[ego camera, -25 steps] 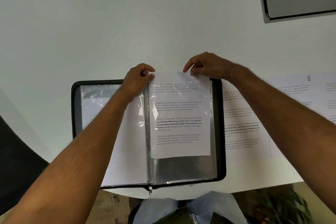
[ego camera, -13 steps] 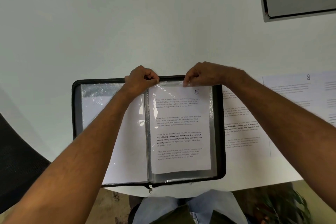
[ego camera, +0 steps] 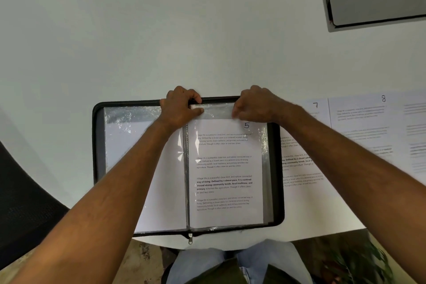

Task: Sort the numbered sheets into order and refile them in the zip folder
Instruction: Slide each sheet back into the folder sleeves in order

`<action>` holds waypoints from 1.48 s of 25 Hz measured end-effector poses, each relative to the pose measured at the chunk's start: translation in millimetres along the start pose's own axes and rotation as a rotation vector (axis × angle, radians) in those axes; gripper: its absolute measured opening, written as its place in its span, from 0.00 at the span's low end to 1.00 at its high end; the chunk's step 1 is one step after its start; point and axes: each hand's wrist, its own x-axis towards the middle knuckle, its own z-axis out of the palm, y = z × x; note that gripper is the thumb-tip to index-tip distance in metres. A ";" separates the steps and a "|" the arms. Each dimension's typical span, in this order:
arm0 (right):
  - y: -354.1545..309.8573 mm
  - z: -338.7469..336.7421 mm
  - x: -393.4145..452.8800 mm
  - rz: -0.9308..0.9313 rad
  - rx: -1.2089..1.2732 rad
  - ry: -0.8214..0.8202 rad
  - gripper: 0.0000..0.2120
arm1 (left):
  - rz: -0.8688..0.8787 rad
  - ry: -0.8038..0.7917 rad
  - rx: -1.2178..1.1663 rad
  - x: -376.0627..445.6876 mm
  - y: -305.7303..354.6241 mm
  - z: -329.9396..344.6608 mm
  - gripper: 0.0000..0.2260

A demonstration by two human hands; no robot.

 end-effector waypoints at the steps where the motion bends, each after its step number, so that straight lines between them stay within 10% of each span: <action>1: -0.4 3.0 -3.7 0.004 -0.010 0.079 0.07 | 0.002 0.007 0.027 -4.5 3.2 0.2 0.11; 6: -0.5 27.3 -28.8 0.070 0.299 0.442 0.03 | 0.075 0.035 0.184 -25.4 8.0 2.8 0.24; 13: -20.8 65.7 -70.4 0.232 0.787 0.657 0.37 | 0.237 0.106 0.358 -91.4 -2.9 41.6 0.43; 20: -49.8 132.7 -133.2 0.421 0.938 0.455 0.31 | 0.124 -0.028 0.154 -186.3 -0.6 77.1 0.38; 26: -67.9 154.8 -161.8 0.513 1.155 0.390 0.08 | 0.017 -0.050 -0.154 -218.6 -3.5 76.1 0.28; 32: -122.4 140.2 -157.6 0.339 1.435 0.239 0.15 | -0.337 -0.250 -0.692 -221.3 -6.2 29.4 0.19; 37: -183.6 140.6 -130.1 0.178 1.396 0.079 0.20 | -0.389 -0.301 -0.925 -226.3 -24.6 -5.2 0.30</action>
